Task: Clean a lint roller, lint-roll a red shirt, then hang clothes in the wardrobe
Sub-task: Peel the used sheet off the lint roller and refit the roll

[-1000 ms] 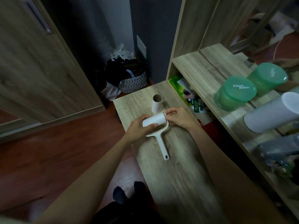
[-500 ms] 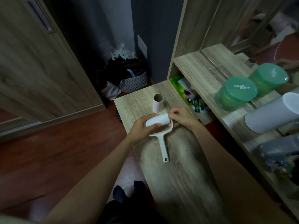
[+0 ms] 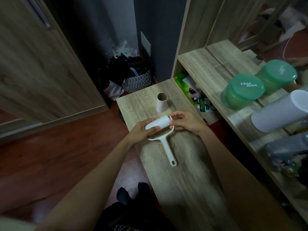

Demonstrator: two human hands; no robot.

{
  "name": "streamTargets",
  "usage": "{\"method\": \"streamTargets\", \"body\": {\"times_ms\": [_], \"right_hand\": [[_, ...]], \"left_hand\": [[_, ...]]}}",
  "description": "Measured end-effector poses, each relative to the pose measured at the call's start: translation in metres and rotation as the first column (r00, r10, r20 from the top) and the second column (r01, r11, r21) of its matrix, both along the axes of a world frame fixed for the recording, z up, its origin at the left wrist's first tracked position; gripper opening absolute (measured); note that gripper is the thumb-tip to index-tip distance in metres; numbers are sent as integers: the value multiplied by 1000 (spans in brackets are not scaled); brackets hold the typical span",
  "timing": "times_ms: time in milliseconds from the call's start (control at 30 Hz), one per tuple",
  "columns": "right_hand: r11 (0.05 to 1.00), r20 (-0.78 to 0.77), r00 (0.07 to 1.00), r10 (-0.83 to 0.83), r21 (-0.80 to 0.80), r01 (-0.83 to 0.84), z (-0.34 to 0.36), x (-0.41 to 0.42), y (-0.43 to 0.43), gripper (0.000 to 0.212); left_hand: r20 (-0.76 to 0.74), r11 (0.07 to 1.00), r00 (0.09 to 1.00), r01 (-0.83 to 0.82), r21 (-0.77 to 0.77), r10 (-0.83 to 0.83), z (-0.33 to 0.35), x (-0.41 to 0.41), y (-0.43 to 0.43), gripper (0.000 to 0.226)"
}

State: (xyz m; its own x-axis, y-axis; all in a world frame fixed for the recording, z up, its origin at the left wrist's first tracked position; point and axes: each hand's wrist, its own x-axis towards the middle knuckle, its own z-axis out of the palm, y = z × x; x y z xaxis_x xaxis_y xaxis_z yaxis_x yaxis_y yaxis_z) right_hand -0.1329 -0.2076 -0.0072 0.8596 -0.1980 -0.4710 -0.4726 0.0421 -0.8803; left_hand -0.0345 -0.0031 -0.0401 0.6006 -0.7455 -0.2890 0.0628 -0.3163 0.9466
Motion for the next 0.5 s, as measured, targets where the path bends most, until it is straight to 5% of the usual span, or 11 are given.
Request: {"method": "streamTargets", "body": {"times_ms": [267, 500], "right_hand": [[992, 38, 999, -18, -126, 23, -7, 3, 2, 16], [904, 205, 937, -284, -269, 333, -14, 6, 17, 18]], "left_hand": [[-75, 994, 992, -105, -21, 103, -1, -6, -10, 39], [-312, 967, 920, -254, -16, 237, -10, -19, -28, 37]]}}
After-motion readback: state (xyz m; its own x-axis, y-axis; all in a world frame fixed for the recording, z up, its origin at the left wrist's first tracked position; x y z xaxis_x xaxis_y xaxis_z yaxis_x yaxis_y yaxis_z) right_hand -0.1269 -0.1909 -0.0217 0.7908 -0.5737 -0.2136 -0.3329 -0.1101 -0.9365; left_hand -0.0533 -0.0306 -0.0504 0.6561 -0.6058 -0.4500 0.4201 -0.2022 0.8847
